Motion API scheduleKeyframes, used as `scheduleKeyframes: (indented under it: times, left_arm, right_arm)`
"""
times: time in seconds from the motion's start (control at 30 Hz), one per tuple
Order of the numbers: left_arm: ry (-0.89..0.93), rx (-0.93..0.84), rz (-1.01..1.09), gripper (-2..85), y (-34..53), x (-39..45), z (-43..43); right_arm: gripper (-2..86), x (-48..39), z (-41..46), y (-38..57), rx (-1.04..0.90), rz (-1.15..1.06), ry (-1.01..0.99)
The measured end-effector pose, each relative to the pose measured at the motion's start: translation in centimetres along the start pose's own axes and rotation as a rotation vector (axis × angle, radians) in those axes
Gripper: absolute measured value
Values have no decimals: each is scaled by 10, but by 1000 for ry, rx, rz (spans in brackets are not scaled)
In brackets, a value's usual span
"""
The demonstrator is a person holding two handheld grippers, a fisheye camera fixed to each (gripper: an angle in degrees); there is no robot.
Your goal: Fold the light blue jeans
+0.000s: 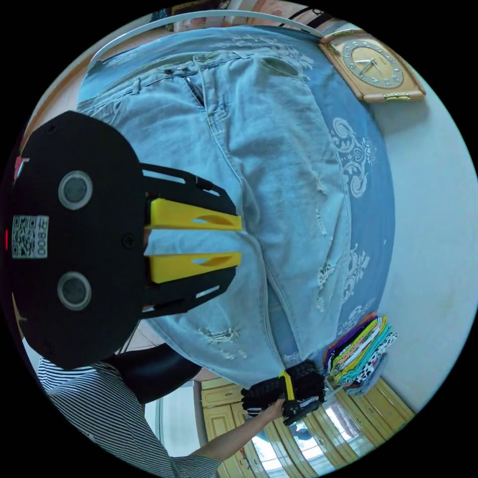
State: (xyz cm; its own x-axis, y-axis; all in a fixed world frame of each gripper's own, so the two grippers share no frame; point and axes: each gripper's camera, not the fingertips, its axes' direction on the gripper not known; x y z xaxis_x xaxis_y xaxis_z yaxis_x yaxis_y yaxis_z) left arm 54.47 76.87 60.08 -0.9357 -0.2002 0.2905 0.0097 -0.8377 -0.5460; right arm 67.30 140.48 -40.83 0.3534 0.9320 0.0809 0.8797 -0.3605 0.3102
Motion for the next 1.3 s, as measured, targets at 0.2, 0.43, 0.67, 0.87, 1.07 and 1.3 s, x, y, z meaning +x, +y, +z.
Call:
scheduleKeyframes:
  times: [0.2,0.43,0.67,0.87,1.07,1.3]
  left_arm:
    - [40,17,-24,71,74,3,-38]
    - [-12,-84,-170,31,140,-17,-39]
    - [-40,-94,-227,31,159,-57,-88]
    - [-14,42,-284,60,147,-119,-149]
    - [-96,156,-404,71,114,-211,-208]
    - [-235,227,-622,82,90,-336,-271]
  right_arm:
    - [6,25,-49,62,152,122,-104]
    - [1,-5,-5,92,-42,60,-96]
    - [2,36,-47,96,15,112,-182]
    - [4,57,-124,44,199,68,-197]
    - [4,85,-180,-37,270,22,-225]
    - [4,110,-229,-105,279,-19,-183]
